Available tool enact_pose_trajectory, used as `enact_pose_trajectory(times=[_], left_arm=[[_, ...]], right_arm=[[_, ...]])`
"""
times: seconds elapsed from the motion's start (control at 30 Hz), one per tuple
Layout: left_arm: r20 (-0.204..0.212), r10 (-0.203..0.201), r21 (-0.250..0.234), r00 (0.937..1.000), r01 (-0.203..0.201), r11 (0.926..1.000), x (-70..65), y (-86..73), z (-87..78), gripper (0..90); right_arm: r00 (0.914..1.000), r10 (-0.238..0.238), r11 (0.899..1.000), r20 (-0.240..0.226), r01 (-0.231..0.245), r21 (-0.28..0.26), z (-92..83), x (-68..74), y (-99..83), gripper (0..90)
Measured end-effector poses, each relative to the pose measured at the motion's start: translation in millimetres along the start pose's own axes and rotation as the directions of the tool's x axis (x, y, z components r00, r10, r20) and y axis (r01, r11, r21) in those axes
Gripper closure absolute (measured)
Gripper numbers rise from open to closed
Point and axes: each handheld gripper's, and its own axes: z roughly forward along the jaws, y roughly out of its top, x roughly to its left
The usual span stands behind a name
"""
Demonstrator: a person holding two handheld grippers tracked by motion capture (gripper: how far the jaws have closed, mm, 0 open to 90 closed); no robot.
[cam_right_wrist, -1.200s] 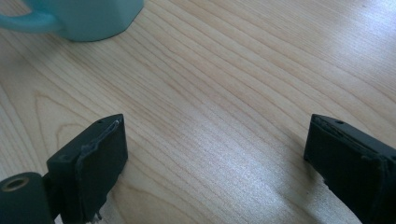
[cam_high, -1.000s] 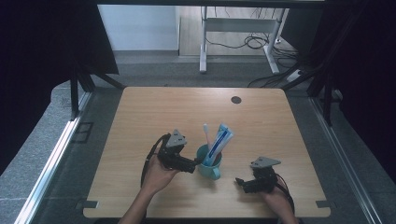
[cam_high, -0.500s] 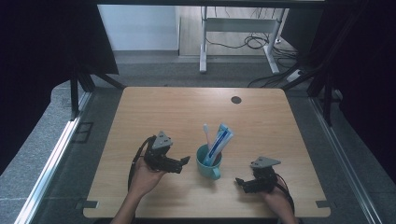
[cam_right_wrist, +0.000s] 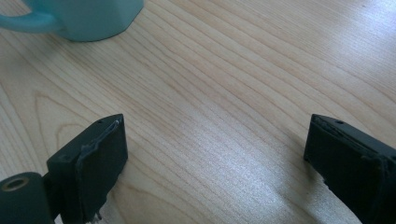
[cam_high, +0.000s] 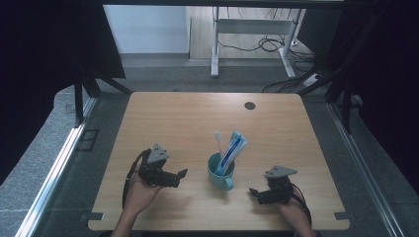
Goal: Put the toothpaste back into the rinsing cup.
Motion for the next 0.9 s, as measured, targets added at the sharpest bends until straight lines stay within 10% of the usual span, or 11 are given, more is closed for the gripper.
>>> enact_pose_trajectory(times=[0.9], left_arm=[[-0.015, -0.051, 0.06, 0.9986, 0.052, 0.9969, 3.8, -54.2, 10.2, 0.0]], right_arm=[[1.0, -0.002, 1.0, 0.001, 0.002, 0.001, -0.1, -0.1, 0.0, 5.9]])
